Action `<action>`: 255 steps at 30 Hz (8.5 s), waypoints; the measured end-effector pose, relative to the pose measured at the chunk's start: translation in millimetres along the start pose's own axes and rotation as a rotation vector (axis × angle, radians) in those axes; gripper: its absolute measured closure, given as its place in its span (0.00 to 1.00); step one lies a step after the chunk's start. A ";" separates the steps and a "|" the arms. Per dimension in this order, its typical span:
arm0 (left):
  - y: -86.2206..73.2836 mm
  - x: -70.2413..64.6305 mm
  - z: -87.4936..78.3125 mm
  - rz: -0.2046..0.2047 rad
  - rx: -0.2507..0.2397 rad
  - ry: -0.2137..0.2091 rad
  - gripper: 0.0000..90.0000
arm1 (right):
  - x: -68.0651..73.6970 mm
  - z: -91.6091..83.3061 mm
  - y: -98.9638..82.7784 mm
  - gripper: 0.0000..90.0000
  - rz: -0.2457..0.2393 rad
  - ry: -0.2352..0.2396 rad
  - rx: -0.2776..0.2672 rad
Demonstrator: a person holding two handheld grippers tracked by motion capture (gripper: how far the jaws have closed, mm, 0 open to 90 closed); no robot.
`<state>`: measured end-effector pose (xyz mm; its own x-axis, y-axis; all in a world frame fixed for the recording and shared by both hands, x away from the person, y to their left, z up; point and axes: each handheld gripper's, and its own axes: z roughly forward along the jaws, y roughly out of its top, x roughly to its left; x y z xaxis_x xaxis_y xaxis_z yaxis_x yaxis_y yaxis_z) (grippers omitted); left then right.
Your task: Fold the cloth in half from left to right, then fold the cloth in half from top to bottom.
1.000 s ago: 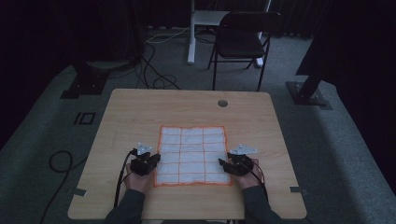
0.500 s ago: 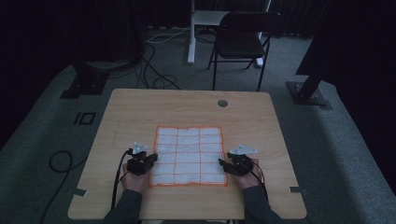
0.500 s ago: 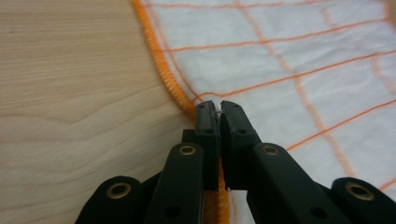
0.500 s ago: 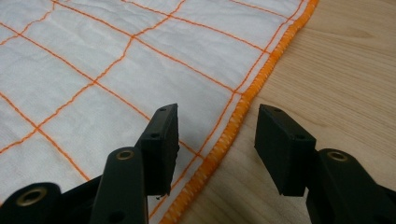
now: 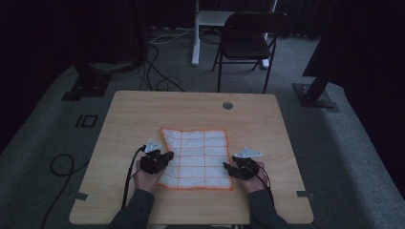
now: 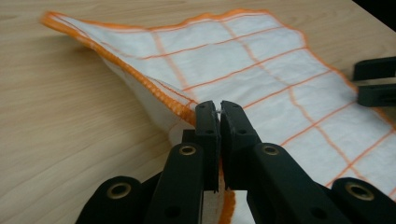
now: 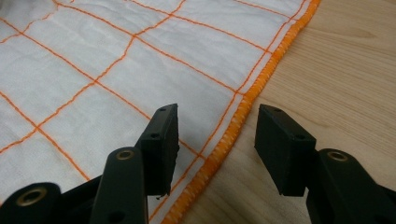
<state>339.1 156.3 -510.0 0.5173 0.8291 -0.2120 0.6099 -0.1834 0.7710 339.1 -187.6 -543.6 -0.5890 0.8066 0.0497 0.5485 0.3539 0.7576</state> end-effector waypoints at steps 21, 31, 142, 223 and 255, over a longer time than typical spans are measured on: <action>35.9 -53.1 37.2 0.107 0.021 -0.125 0.97 | -3.2 -2.3 -0.2 0.55 0.011 -0.008 -0.002; 46.8 -69.3 49.5 0.136 0.024 -0.161 0.97 | -3.9 -1.9 -0.7 0.56 0.014 -0.012 0.011; -5.1 -117.1 50.6 0.318 0.129 -0.328 0.94 | -57.3 72.8 90.2 0.88 0.119 -0.132 0.024; 30.5 -62.6 46.3 0.225 0.033 -0.154 0.70 | -59.0 45.2 60.2 0.69 0.088 -0.101 0.028; 49.8 -18.3 77.8 0.109 0.027 -0.041 0.67 | -55.0 48.6 55.1 0.68 0.113 -0.080 0.026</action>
<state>406.8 90.9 -514.5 0.6050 0.7815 -0.1524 0.5646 -0.2862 0.7741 430.5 -189.4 -536.2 -0.4736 0.8770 0.0810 0.6247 0.2697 0.7328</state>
